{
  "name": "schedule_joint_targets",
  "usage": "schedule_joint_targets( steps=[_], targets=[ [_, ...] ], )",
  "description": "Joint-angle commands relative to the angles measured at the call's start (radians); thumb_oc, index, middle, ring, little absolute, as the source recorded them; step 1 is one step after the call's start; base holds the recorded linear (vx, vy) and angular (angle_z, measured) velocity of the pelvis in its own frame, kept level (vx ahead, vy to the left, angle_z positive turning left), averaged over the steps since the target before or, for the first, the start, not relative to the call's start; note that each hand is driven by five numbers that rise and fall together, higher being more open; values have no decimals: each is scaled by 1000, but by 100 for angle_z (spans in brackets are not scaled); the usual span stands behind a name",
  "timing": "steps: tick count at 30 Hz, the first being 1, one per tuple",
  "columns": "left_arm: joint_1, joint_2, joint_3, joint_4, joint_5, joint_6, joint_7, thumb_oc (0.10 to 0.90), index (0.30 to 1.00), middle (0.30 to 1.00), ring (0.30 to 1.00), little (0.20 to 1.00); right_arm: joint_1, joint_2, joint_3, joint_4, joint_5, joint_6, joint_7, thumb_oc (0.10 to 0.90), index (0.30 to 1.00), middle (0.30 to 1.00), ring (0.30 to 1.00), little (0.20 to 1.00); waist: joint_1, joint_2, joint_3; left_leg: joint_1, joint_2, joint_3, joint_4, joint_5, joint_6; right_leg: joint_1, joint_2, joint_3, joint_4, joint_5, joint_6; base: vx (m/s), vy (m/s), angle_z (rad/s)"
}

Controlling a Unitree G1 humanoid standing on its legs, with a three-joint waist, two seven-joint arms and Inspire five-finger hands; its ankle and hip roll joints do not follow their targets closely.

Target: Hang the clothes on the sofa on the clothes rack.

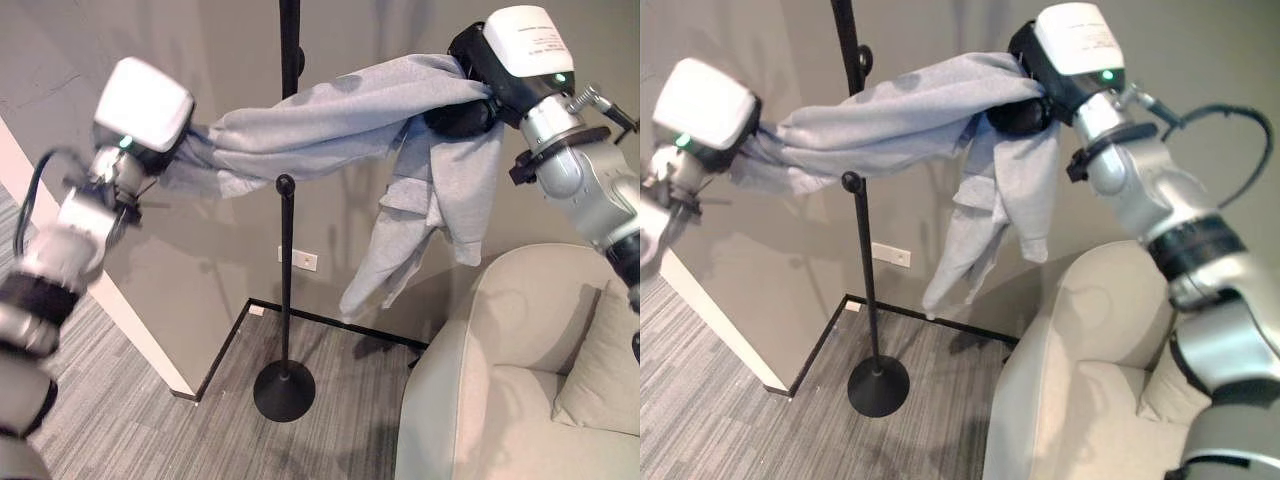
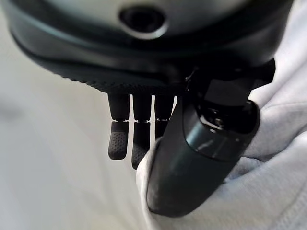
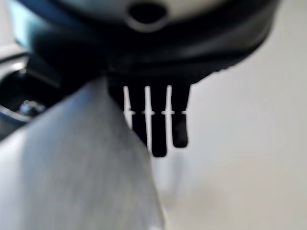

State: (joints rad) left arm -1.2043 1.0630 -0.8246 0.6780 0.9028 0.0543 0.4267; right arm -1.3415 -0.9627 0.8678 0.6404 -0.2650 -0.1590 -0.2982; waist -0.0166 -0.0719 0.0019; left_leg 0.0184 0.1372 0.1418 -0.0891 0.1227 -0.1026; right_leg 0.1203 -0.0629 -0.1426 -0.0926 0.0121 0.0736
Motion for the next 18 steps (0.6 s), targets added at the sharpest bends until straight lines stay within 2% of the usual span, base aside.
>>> schedule_joint_targets(
  steps=[1,5,7,10,11,16,18],
  targets=[
    [-129,2,26,147,-47,113,0,400,300,300,300,300,-166,-43,-40,82,98,66,-62,400,300,300,300,300,28,-8,-93,-16,9,1,17,-83,19,8,-28,-12,48,-117,35,46,47,-12],
    [-177,-64,-118,344,-60,83,-40,400,300,300,300,300,-206,-11,30,213,139,67,-42,400,300,300,300,300,33,-16,-88,-18,2,7,19,-91,24,6,-36,-6,39,-111,42,44,32,-4],
    [-114,-113,-160,489,-62,65,-89,400,300,300,300,300,-222,13,46,265,171,60,-27,400,300,300,300,300,34,-20,-76,-28,-1,11,19,-89,23,-7,-39,-1,37,-105,44,28,32,-3],
    [62,-220,-108,633,-76,41,-158,400,300,300,300,300,-204,71,37,257,200,52,13,400,300,300,300,300,35,-31,-48,-57,0,21,17,-86,23,-37,-40,8,28,-95,45,-25,43,-4],
    [158,-284,-68,630,-66,34,-167,400,300,300,300,300,-157,127,-9,209,199,37,11,400,300,300,300,300,42,-42,13,-125,5,20,15,-70,22,-106,-42,17,23,-72,45,-173,37,-3],
    [221,-308,-20,609,-70,35,-158,400,300,300,300,300,-111,154,-60,166,212,28,3,400,300,300,300,300,46,-45,30,-139,6,24,15,-68,26,-128,-45,23,24,-63,45,-47,17,-9],
    [270,-327,24,557,-75,41,-145,400,300,300,300,300,-46,174,-131,134,235,22,-21,400,300,300,300,300,52,-43,41,-141,6,25,15,-69,29,-129,-48,26,26,-63,43,-4,23,-8]
  ],
)
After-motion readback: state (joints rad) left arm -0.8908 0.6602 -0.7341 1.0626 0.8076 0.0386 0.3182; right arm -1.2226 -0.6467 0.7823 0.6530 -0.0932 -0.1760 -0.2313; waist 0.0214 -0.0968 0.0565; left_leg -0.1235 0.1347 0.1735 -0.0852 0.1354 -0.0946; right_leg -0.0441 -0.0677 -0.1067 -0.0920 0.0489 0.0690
